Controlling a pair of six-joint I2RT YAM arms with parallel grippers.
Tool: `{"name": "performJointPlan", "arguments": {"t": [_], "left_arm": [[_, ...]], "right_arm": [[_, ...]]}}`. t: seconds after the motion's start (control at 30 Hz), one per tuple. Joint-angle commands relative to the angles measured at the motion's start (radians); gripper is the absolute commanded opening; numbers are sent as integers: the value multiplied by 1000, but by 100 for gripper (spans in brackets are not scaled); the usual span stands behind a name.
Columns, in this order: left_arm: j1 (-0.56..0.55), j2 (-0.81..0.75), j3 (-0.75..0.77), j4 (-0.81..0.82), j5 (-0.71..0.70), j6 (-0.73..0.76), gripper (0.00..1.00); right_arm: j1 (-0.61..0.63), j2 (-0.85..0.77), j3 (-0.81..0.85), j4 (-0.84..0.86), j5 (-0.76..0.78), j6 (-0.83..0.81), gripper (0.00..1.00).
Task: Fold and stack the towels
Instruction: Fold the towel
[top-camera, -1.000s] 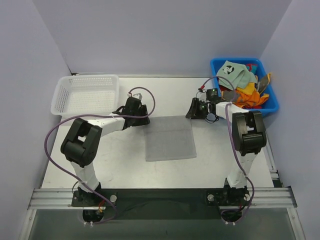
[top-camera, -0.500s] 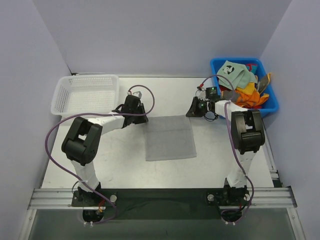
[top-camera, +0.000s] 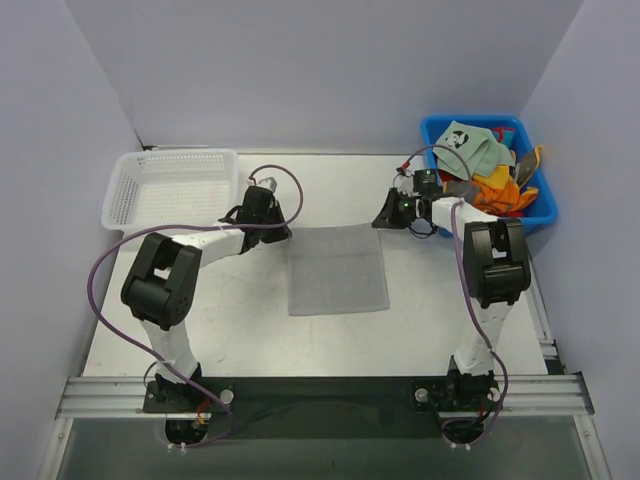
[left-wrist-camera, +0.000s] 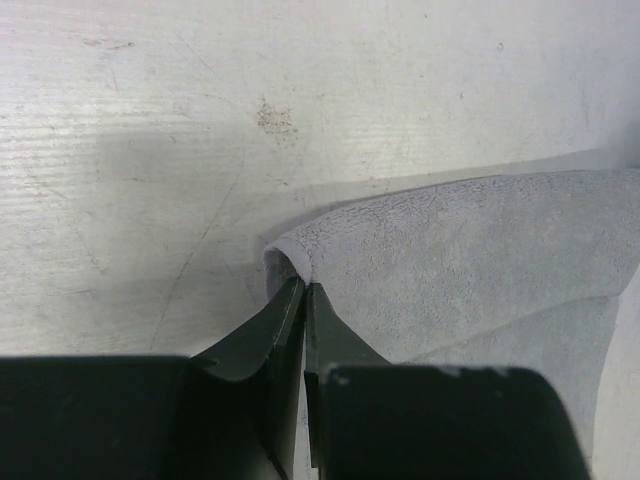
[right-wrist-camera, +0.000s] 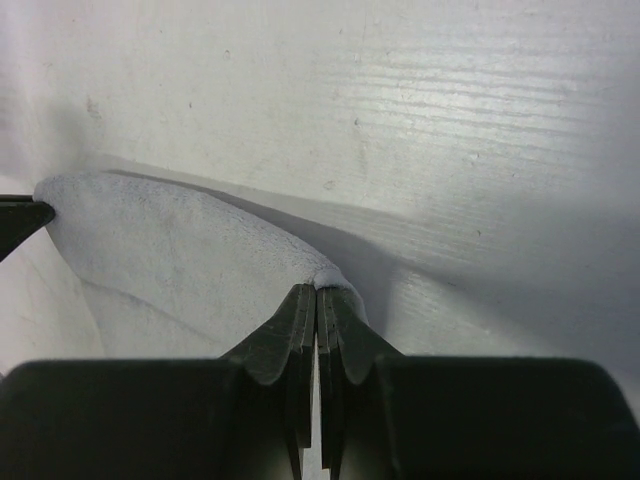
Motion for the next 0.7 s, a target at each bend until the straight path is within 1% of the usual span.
{"name": "performJointPlan", "arguments": {"t": [0.0,0.13,0.23,0.47,0.57,0.63,0.67], "left_arm": [[16,-8,14,81,11,-21,13],[38,13,-17,156,34,-61,11],[55,44,-11,185,48,-78,11],[62,101,37,227,55,-49,11],[64,125,60,228,55,-26,14],[62,136,71,228,52,-11,22],[62,138,72,230,49,-4,26]], "right_arm": [[-22,3,50,-8,-22,28,0],[-34,41,70,-7,-27,48,0],[-44,84,107,-7,-41,66,0],[-50,152,189,-7,-44,72,0],[-50,163,215,-7,-44,66,1],[-50,166,222,-7,-39,60,10],[-48,166,222,-7,-35,48,17]]}}
